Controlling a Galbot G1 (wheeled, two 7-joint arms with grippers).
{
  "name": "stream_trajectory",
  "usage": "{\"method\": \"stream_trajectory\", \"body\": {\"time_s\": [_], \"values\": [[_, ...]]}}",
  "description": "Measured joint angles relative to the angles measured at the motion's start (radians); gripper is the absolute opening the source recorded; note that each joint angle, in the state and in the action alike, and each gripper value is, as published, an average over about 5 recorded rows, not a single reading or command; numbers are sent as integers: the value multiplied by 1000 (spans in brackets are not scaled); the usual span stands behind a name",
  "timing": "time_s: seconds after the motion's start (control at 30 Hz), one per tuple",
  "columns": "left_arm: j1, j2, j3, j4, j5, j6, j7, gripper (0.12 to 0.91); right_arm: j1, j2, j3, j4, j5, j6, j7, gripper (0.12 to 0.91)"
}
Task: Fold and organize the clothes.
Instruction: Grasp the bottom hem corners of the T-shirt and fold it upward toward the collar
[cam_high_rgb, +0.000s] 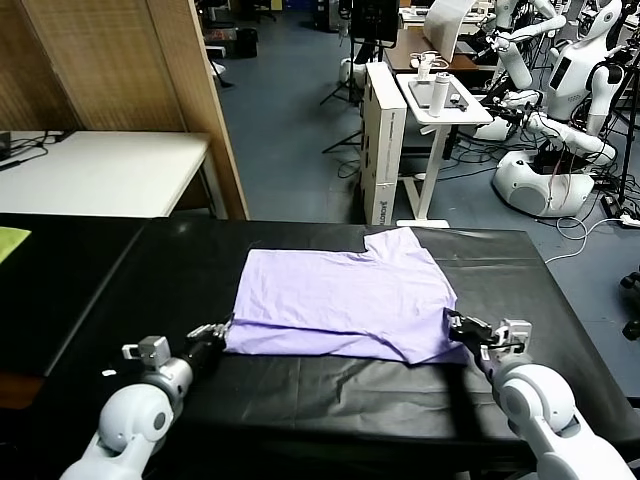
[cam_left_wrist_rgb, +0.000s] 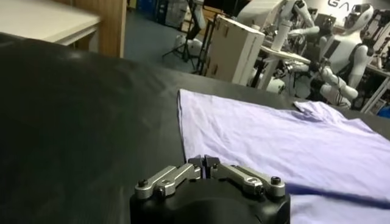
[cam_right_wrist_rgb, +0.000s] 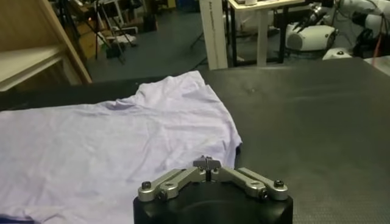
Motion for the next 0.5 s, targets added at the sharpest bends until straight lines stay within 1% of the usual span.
{"method": "stream_trajectory", "body": {"time_s": [0.13, 0.2, 0.23, 0.3, 0.33, 0.4, 0.5], "values": [[-4, -1, -3, 2, 0, -3, -1, 199, -1, 0, 5, 6, 7, -1, -4, 140], [-6, -3, -4, 3, 1, -4, -2, 199, -7, -4, 13, 15, 15, -4, -13, 169], [-7, -4, -4, 3, 2, -4, -2, 200, -12, -7, 19, 22, 19, -6, -17, 203], [-8, -8, -3, 3, 7, -4, -3, 213, -27, -16, 34, 41, 30, -13, -25, 307], [-7, -10, -4, 1, 10, -4, -3, 235, -37, -21, 43, 52, 36, -17, -28, 364], [-4, -14, -7, -4, 15, -4, -7, 316, -61, -29, 64, 80, 43, -27, -34, 477], [9, -17, -20, -20, 17, -1, -12, 498, -111, -38, 102, 127, 38, -36, -47, 648]]}}
